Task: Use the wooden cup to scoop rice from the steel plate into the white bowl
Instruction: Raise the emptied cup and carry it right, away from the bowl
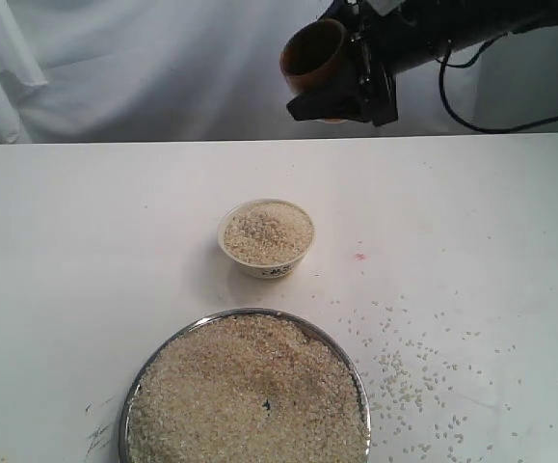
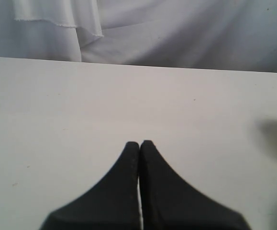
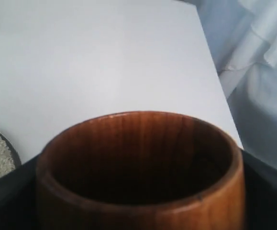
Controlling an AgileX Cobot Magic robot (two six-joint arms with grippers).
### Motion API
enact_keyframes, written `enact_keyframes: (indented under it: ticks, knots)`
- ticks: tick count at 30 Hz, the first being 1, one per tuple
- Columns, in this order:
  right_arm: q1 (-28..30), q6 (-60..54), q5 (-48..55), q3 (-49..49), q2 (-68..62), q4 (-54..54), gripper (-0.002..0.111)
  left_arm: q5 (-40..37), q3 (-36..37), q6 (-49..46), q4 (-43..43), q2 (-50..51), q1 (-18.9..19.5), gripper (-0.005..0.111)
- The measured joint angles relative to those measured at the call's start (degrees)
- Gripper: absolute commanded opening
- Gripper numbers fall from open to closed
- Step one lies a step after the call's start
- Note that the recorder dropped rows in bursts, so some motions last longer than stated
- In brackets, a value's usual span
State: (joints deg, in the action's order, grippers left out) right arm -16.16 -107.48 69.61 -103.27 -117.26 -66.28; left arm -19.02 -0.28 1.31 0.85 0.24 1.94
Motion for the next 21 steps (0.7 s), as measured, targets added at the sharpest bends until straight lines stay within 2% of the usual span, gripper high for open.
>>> enact_keyframes:
  ticks: [4,7,14,21]
  knots:
    - [3.2,-9.1,0.0,9.1,1.9,-13.3,0.000,0.0,0.0,0.0,0.0,0.0,0.0,0.000]
    - [4.3,-12.2,-1.6,17.7,4.3,-19.0,0.000,0.0,0.0,0.0,0.0,0.0,0.0,0.000]
    - [4.3,-13.1,-12.5,32.8,8.9,-23.2,0.000,0.0,0.0,0.0,0.0,0.0,0.0,0.000]
    - [4.3,-13.1,-26.0,39.7,11.2,-31.3,0.000,0.0,0.0,0.0,0.0,0.0,0.0,0.000]
